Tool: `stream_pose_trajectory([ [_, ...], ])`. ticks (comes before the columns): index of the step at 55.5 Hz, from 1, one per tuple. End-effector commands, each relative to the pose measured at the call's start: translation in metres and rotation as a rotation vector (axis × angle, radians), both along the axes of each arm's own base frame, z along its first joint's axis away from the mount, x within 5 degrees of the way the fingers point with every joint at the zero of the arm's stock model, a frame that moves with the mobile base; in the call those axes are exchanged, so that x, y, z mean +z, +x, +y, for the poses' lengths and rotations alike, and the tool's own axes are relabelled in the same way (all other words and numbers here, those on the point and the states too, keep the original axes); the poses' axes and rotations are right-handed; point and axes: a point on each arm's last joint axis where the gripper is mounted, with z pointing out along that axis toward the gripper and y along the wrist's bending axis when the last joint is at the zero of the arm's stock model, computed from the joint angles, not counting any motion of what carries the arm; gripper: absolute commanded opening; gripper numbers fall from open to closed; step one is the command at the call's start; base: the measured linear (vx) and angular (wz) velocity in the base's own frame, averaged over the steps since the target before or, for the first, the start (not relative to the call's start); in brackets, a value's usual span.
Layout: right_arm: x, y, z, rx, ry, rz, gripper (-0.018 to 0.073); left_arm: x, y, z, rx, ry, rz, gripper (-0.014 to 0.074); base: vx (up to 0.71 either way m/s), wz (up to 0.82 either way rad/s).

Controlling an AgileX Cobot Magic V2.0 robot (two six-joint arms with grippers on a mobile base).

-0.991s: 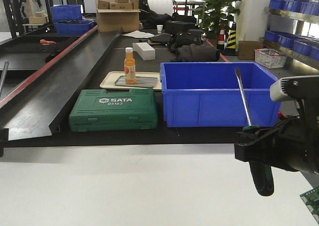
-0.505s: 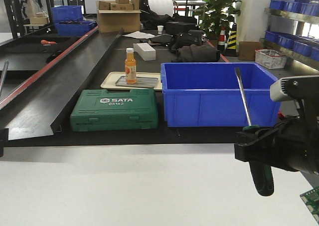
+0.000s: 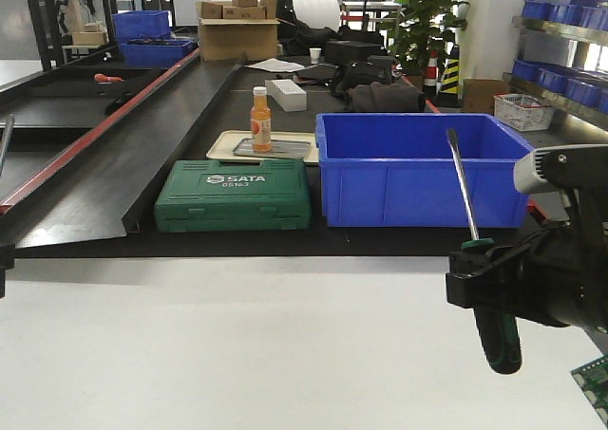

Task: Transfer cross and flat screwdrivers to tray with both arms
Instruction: 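Turn the base away from the table holding both screwdrivers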

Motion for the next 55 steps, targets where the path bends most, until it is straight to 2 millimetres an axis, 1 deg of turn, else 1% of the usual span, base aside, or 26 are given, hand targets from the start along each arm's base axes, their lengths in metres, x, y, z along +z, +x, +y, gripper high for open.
stream_pose_trajectory([
  [1, 0.0241, -0.0028, -0.003, -0.007, 0.035, -0.138, -0.0008, 0.0211, -0.0031, 0.0002, 0.015, -0.036, -0.127, -0.0003, -0.21, -0.03],
  [18, 0.0241, -0.0028, -0.003, -0.007, 0.035, -0.138, -0.0008, 0.0211, -0.0031, 0.0002, 0.015, -0.036, -0.127, -0.0003, -0.24, -0.11],
  [30, 0.0241, -0.0028, -0.003, -0.007, 0.035, -0.138, -0.0008, 0.0211, -0.0031, 0.0002, 0.015, -0.036, -0.127, -0.0003, -0.24, -0.27],
  [42, 0.0241, -0.0028, -0.003, -0.007, 0.035, -0.138, -0.0008, 0.021, -0.0031, 0.0002, 0.014, -0.037, -0.125, -0.0003, -0.19, -0.52],
  [55, 0.0241, -0.0028, -0.003, -0.007, 0.036, -0.138, -0.0008, 0.021, -0.0031, 0.0002, 0.014, -0.037, -0.125, -0.0003, -0.14, -0.71],
])
